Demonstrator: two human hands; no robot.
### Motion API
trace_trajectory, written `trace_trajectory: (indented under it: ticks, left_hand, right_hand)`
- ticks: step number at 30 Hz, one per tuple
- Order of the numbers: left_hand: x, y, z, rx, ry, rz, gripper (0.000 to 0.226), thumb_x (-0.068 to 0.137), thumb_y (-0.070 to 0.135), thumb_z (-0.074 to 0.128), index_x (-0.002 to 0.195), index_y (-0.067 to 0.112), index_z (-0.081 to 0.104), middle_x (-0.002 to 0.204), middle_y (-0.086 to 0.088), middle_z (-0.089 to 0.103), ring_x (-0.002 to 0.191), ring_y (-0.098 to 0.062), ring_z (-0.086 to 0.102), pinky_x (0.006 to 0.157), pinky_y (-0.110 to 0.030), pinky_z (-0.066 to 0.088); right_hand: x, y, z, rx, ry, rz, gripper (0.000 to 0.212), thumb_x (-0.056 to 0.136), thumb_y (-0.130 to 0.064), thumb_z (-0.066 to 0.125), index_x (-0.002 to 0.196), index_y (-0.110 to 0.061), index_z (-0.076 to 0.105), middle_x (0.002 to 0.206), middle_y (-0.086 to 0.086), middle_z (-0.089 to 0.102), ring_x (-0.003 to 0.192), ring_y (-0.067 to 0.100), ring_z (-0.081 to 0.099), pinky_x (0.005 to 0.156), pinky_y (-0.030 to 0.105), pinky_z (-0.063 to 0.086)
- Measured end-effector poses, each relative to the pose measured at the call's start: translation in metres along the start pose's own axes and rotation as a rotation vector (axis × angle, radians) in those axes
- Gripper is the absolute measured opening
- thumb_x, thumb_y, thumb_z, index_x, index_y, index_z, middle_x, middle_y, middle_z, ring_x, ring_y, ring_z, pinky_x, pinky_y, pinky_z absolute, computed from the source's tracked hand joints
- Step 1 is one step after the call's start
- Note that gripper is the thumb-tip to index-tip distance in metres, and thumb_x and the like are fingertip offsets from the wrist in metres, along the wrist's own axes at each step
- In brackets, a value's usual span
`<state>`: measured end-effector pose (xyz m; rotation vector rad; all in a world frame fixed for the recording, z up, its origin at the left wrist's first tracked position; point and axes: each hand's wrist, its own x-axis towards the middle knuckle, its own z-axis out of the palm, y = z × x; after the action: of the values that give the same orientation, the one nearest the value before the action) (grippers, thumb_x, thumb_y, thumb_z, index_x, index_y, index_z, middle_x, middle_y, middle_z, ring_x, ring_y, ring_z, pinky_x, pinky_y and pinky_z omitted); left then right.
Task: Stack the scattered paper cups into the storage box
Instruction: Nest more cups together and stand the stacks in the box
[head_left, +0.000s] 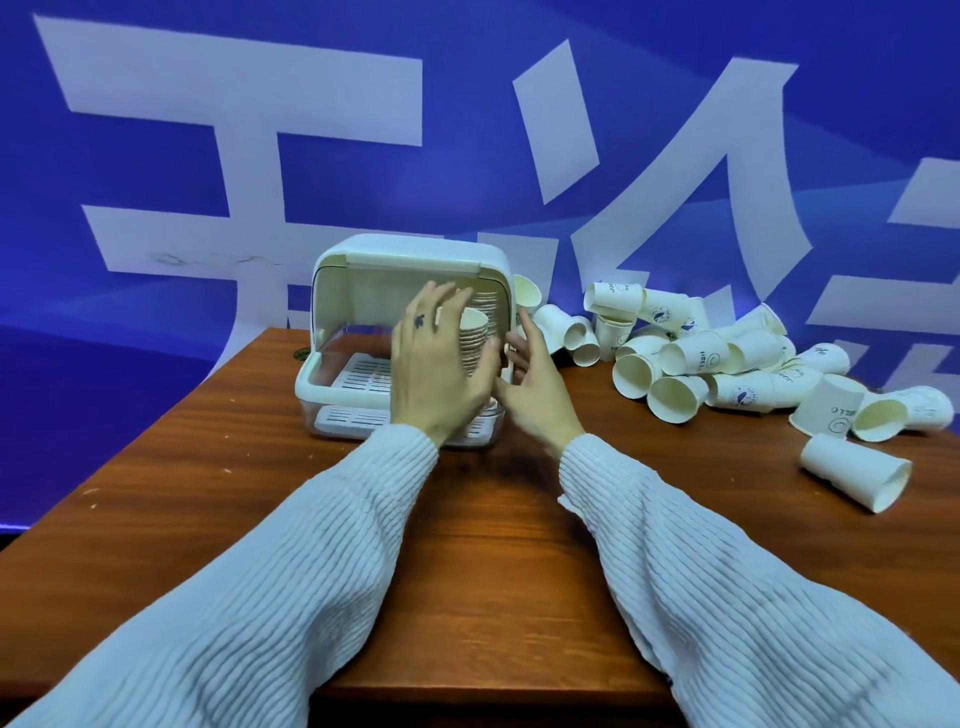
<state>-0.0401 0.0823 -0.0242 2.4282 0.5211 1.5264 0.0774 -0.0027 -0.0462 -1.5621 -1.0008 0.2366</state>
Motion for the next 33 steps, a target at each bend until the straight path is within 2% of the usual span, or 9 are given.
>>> trace_trajectory:
  ticks: [2,7,11,13,16,20,24,28,33]
  left_hand:
    - [-0.019,0.021,0.012,-0.075,0.057,0.096,0.047,0.089,0.031,0.063,0.132,0.011,0.060,0.136,-0.008,0.058,0.131,-0.030,0.050,0.110,-0.045,0.040]
    - [-0.048,0.075,0.057,-0.260,-0.265,0.001,0.044,0.087,0.036,0.056,0.127,0.018,0.060,0.125,-0.001,0.059,0.118,-0.023,0.054,0.102,-0.045,0.046]
    - [-0.062,0.119,0.092,-0.385,-0.451,-0.114,0.045,0.088,0.045,0.053,0.127,0.025,0.059,0.126,0.006,0.056,0.121,-0.016,0.054,0.101,-0.043,0.047]
    - [-0.069,0.142,0.108,-0.429,-0.502,-0.097,0.046,0.090,0.046,0.054,0.131,0.025,0.058,0.129,0.005,0.055,0.124,-0.017,0.053,0.103,-0.043,0.046]
    - [-0.080,0.173,0.124,-0.479,-0.529,-0.047,0.044,0.095,0.039,0.059,0.136,0.023,0.055,0.135,0.003,0.054,0.127,-0.018,0.051,0.105,-0.041,0.044]
    - [-0.095,0.188,0.132,-0.484,-0.600,0.027,0.045,0.098,0.039,0.058,0.141,0.026,0.051,0.140,0.007,0.048,0.126,-0.011,0.048,0.103,-0.034,0.042]
    - [-0.096,0.182,0.133,-0.466,-0.623,0.018,0.047,0.099,0.039,0.058,0.143,0.027,0.049,0.142,0.009,0.045,0.132,-0.012,0.047,0.105,-0.037,0.043]
    - [-0.092,0.172,0.132,-0.453,-0.592,-0.041,0.062,0.092,0.039,0.067,0.148,0.029,0.043,0.145,0.006,0.042,0.136,-0.015,0.042,0.110,-0.043,0.042]
    - [-0.081,0.152,0.129,-0.234,-0.636,0.019,0.102,0.080,0.050,0.076,0.160,0.035,0.015,0.160,0.000,0.033,0.147,-0.025,0.030,0.116,-0.045,0.033]
  right_hand:
    - [-0.011,0.010,-0.016,-0.019,0.017,0.022,0.089,0.093,-0.007,0.073,0.162,-0.032,0.024,0.143,-0.006,0.051,0.138,0.011,0.050,0.112,0.028,0.045]
    - [-0.046,0.034,-0.068,-0.113,0.079,0.092,0.068,0.098,-0.017,0.064,0.157,-0.036,0.037,0.145,0.002,0.055,0.134,0.012,0.054,0.117,0.040,0.044]
    - [-0.079,0.038,-0.123,-0.236,0.155,0.181,0.062,0.095,-0.018,0.066,0.153,-0.029,0.046,0.138,0.000,0.060,0.112,-0.001,0.061,0.099,0.012,0.047]
    - [-0.094,0.043,-0.154,-0.338,0.232,0.218,0.057,0.095,-0.012,0.065,0.149,-0.025,0.050,0.138,0.000,0.060,0.115,0.005,0.061,0.098,0.015,0.046]
    - [-0.113,0.055,-0.194,-0.505,0.573,0.264,0.047,0.089,-0.013,0.066,0.135,-0.023,0.060,0.141,0.005,0.053,0.132,0.022,0.051,0.112,0.036,0.040]
    - [-0.131,0.058,-0.247,-0.576,1.065,0.431,0.043,0.082,-0.025,0.074,0.120,-0.023,0.054,0.140,0.006,0.045,0.127,0.030,0.047,0.103,0.040,0.038]
    - [-0.139,0.067,-0.282,-0.417,0.918,0.622,0.044,0.091,-0.024,0.070,0.125,-0.019,0.043,0.123,0.010,0.059,0.106,0.030,0.059,0.086,0.040,0.046]
    - [-0.134,0.057,-0.266,-0.299,0.876,0.432,0.034,0.089,-0.010,0.064,0.117,-0.023,0.050,0.107,-0.004,0.058,0.105,0.024,0.062,0.089,0.041,0.054]
    - [-0.113,0.037,-0.201,-0.008,0.265,0.236,0.033,0.087,0.005,0.067,0.105,-0.018,0.052,0.085,0.004,0.062,0.076,0.020,0.061,0.066,0.034,0.050]
